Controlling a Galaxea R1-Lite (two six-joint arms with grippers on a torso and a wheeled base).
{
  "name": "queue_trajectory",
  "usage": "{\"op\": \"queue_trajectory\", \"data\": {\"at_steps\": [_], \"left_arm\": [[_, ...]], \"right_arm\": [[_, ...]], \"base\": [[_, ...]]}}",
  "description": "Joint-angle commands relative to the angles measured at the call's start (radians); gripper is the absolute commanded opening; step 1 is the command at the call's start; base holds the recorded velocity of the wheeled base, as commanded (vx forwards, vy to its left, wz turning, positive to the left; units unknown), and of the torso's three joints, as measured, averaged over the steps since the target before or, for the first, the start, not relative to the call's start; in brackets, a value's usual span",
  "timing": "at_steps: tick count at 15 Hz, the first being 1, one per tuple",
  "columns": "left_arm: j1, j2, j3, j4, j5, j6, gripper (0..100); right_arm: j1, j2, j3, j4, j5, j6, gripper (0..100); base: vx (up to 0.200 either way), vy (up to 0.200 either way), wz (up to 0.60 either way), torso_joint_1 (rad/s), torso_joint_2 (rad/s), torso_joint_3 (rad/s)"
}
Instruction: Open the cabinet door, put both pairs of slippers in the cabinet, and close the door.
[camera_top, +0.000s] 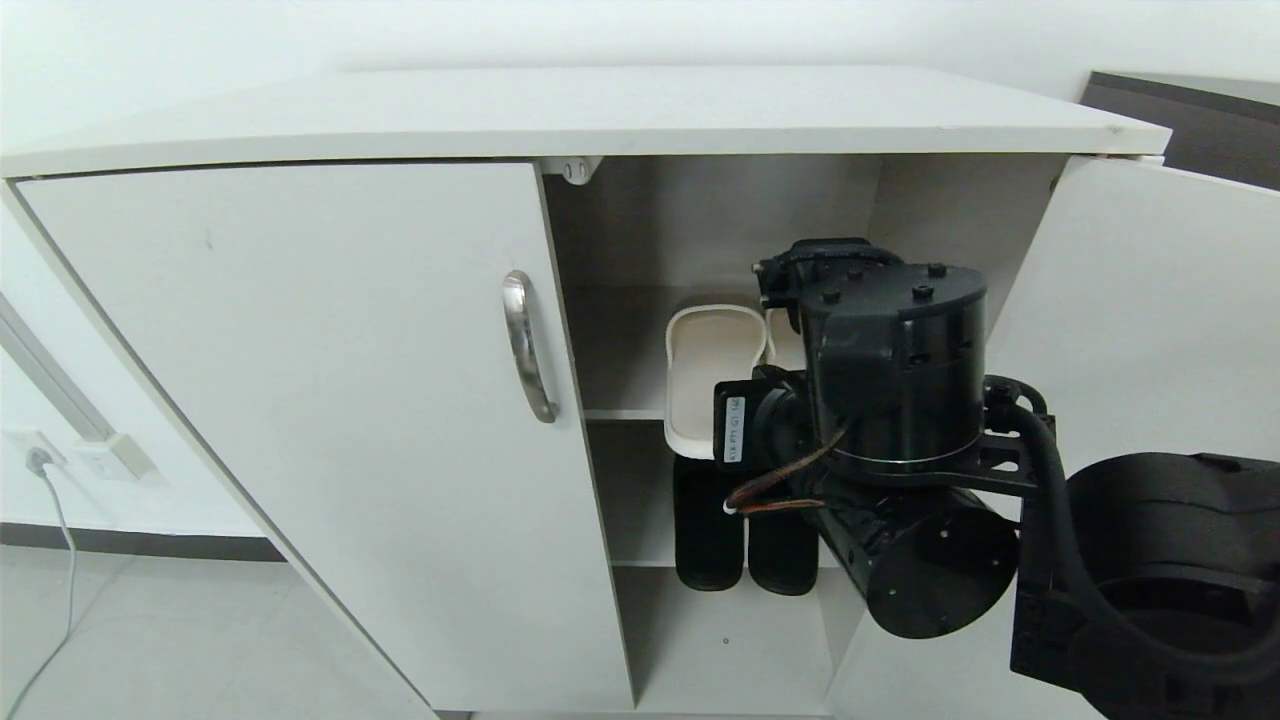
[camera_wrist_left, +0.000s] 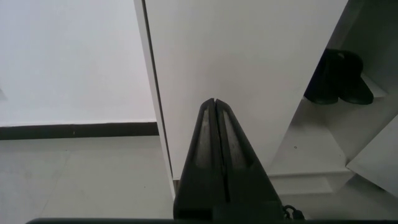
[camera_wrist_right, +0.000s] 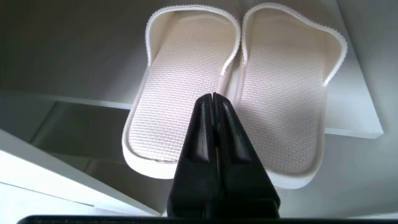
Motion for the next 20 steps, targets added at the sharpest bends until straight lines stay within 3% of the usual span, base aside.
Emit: {"op": "queue_trajectory", "data": {"at_steps": [1, 6, 20], "left_arm": [[0.000, 0.001, 0.000, 0.000, 0.000, 0.000, 0], [0.000, 0.001, 0.000, 0.000, 0.000, 0.000, 0], [0.000, 0.001, 0.000, 0.000, 0.000, 0.000, 0]], "right_arm": [[0.001, 0.001, 0.002, 0.001, 0.000, 0.000, 0], [0.001, 0.009, 0.012, 0.000, 0.000, 0.000, 0], [0.001, 0.010, 0.031, 0.000, 0.001, -0.003, 0]], "base": [[0.000, 0.000, 0.00, 0.000, 0.00, 0.000], [0.000, 0.000, 0.00, 0.000, 0.00, 0.000], [-0.200, 0.000, 0.00, 0.003, 0.00, 0.004]]}}
